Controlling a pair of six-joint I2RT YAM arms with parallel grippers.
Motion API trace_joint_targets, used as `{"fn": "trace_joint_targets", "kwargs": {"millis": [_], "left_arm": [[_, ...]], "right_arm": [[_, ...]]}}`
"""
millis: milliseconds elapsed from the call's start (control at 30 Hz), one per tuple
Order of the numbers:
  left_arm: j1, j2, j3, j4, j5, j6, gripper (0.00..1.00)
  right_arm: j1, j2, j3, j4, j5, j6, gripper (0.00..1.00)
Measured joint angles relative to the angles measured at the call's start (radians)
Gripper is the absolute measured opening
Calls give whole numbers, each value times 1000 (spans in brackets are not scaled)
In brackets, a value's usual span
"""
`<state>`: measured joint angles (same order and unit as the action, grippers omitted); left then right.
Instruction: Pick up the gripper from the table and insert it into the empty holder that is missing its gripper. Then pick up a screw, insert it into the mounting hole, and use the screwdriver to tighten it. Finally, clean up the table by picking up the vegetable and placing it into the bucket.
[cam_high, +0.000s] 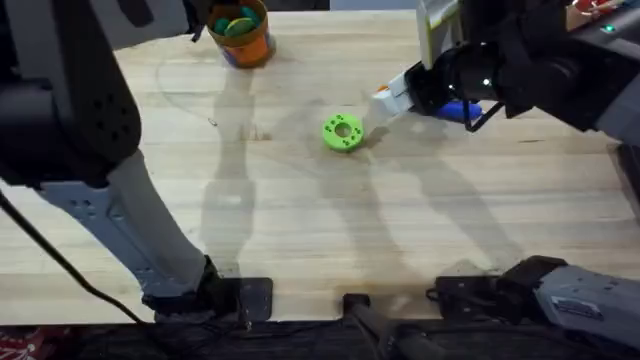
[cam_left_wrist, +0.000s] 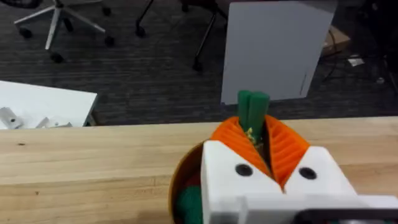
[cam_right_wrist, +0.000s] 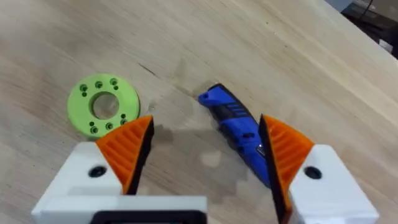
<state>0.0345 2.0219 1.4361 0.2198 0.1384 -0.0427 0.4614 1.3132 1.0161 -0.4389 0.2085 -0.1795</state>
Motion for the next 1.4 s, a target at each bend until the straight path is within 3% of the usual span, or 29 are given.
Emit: {"fn": "trace_joint_targets", "kwargs": {"millis": [67, 133, 167, 300, 333, 367, 633, 767, 1400], "left_arm": [[-2, 11, 0, -1, 0, -1, 33], [-2, 15, 0, -5, 0, -6, 116], [-2, 15, 0, -5, 0, -3, 229], [-2, 15, 0, 1, 0, -9, 859], [-2, 15, 0, 1, -1, -11, 948], [-2, 15, 0, 1, 0, -12, 977], [-2, 11, 0, 14, 0, -22, 986], [-2, -31, -2, -88, 0, -22, 986], [-2, -650, 4, -1292, -27, 27, 986]], "right_arm": [[0, 0, 0, -1, 0, 0, 974], [0, 0, 0, -1, 0, 0, 974], [0, 0, 0, -2, 0, 0, 974], [0, 0, 0, -2, 0, 0, 974], [0, 0, 0, -3, 0, 0, 974], [0, 0, 0, -3, 0, 0, 974], [0, 0, 0, -37, 0, 0, 974], [0, 0, 0, -81, 0, 0, 974], [0, 0, 0, -108, 0, 0, 974]]}}
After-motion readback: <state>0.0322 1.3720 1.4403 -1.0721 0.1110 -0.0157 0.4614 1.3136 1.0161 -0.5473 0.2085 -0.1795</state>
